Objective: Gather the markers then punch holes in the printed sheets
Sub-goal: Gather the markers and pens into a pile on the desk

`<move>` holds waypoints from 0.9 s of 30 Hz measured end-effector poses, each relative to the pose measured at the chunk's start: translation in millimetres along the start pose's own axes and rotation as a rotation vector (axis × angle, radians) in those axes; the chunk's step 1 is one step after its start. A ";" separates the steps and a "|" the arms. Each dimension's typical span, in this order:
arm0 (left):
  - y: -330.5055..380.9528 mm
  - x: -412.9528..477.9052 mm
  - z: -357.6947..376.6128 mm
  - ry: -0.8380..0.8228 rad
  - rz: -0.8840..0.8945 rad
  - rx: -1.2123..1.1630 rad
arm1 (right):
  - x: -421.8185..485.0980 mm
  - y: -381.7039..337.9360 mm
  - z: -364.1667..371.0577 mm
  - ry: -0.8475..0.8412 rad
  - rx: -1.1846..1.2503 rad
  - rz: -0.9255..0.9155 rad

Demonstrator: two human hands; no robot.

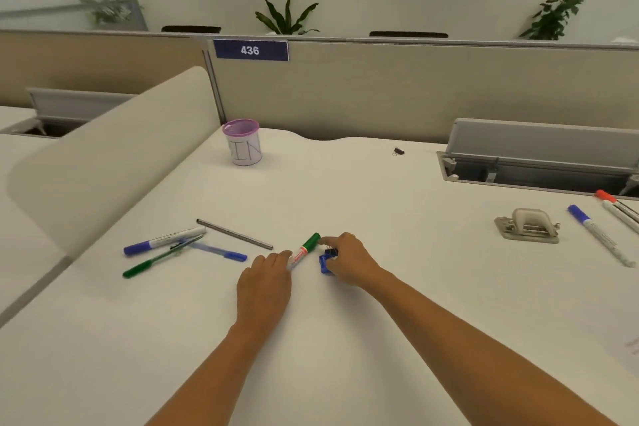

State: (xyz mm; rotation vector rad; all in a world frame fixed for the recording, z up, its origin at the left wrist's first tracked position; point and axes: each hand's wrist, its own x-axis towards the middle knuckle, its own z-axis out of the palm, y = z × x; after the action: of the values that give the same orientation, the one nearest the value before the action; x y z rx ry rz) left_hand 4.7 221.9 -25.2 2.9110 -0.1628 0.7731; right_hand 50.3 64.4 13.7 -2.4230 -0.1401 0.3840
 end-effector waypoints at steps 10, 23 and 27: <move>-112.9 -11.4 -13.1 -0.059 -0.084 0.011 | 34.6 -84.3 60.7 -0.061 -0.009 -0.145; -159.1 -5.2 -11.6 -0.242 -0.189 0.063 | 52.4 -117.6 89.2 0.054 0.080 -0.165; -157.9 -6.7 -12.9 -0.188 -0.179 0.029 | 48.0 -109.0 84.9 0.187 0.147 -0.108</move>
State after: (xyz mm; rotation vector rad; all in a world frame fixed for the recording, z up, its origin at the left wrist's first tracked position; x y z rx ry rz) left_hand 14.1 380.0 -32.1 2.9699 0.0923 0.4782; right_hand 69.6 209.4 9.8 -2.2804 -0.1538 0.1137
